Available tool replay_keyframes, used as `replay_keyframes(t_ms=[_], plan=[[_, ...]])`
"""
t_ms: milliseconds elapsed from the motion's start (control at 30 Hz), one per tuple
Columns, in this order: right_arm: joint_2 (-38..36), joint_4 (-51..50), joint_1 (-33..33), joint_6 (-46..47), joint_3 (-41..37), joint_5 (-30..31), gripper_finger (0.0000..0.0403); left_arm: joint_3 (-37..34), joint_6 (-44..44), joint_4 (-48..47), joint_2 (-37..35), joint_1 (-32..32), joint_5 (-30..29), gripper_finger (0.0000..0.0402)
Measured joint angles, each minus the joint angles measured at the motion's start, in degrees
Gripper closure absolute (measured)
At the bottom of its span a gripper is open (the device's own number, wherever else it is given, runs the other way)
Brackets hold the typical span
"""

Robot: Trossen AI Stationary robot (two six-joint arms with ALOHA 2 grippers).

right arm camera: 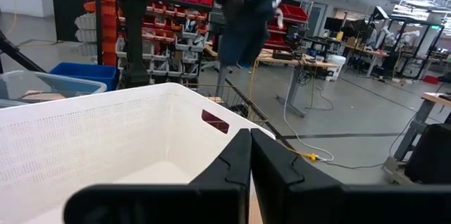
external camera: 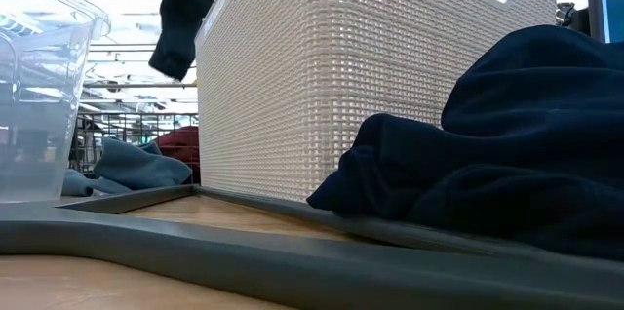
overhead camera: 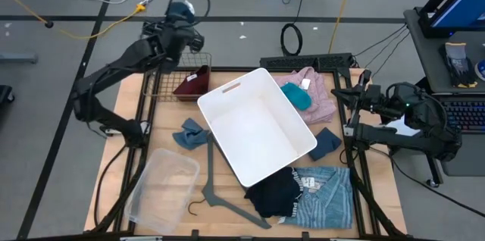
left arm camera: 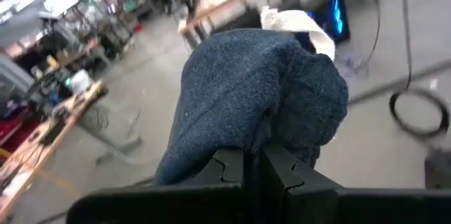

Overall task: Pick & Place Cloths
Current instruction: Put the blue shorts into the mesh basket

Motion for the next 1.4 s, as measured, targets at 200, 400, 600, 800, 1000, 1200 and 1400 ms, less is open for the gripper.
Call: replay_keyframes(t_ms=[200, 400, 600, 800, 1000, 1200, 1400], plan=[[0.0, 0.0, 0.0, -0.4, 0.0, 0.0, 0.0399, 0.0, -2.5, -3.8, 3.6, 5.9, 6.6, 0.0398], [0.0, 0.0, 0.0, -0.5, 0.0, 0.0, 0.0399, 0.0, -9.1, -11.7, 6.8, 10.3, 13.9, 0.0398], [0.0, 0.0, 0.0, -1.3, 0.0, 0.0, 0.0399, 0.0, -16.2, -22.4, 8.6, 11.5, 18.4, 0.0398], [0.0, 0.0, 0.0, -2.0, 0.0, 0.0, 0.0399, 0.0, -17.1, -23.8, 8.9, 11.7, 18.6, 0.0398], [0.0, 0.0, 0.0, -2.2, 0.0, 0.0, 0.0399, -3.9, -17.1, -23.7, 8.9, 12.6, 20.7, 0.0398], [0.0, 0.0, 0.0, -2.2, 0.0, 0.0, 0.0399, -10.2, -17.5, -23.0, 8.9, 13.3, 20.8, 0.0398], [0.0, 0.0, 0.0, -2.0, 0.0, 0.0, 0.0399, -16.4, -17.5, -19.1, 8.7, 15.0, 24.2, 0.0398]])
